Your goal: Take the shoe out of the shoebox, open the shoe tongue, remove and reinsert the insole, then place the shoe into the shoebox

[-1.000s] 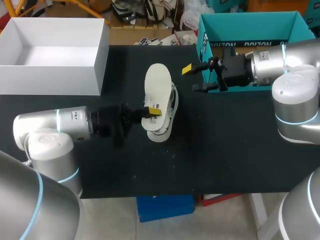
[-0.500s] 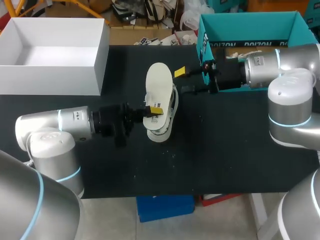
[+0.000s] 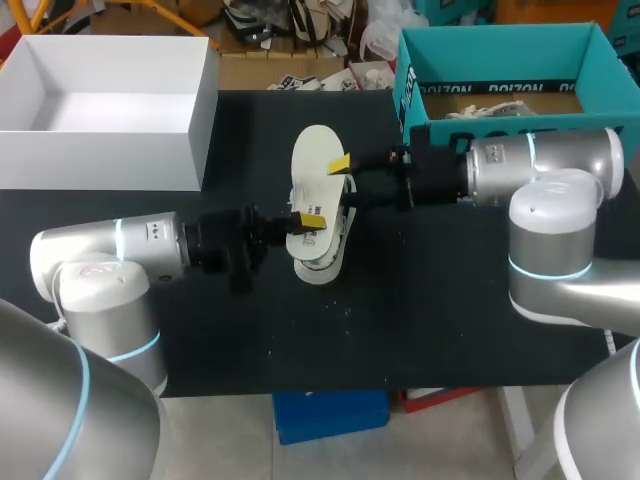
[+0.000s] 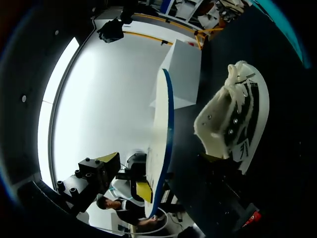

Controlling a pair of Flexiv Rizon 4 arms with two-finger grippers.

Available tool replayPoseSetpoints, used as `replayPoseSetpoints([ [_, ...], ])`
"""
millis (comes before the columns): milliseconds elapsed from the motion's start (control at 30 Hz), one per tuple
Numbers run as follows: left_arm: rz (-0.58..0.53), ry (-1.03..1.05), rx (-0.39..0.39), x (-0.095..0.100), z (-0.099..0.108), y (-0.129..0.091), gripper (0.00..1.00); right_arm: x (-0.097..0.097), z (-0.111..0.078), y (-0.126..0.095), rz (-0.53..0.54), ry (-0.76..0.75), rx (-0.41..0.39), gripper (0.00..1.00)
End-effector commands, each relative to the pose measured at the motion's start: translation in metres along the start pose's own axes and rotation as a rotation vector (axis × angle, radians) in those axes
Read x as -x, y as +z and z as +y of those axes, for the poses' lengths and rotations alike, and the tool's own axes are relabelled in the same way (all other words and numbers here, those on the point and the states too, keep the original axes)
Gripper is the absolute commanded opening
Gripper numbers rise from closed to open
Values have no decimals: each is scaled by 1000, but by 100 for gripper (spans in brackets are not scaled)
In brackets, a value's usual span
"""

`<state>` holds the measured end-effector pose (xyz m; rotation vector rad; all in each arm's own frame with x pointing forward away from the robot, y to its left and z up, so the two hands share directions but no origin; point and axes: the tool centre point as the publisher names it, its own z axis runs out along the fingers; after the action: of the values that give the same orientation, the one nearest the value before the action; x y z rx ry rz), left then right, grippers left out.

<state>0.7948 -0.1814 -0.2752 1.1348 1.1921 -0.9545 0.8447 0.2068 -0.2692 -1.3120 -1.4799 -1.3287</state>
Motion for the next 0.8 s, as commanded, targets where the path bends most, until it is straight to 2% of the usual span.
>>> replayPoseSetpoints([
  [33,2,4,6,0,-1,1,0,5,3,14,5,3,1,100],
  [133,2,4,6,0,-1,1,0,5,4,17,7,6,0,98],
  [467,2,4,6,0,-1,1,0,5,16,19,-9,6,-4,50],
  [667,2,4,6,0,-1,1,0,3,22,20,-17,-6,-12,46],
  [733,2,4,6,0,-1,1,0,3,23,20,-18,-7,-13,34],
  [800,2,4,6,0,-1,1,0,3,23,22,-18,-6,-21,7],
])
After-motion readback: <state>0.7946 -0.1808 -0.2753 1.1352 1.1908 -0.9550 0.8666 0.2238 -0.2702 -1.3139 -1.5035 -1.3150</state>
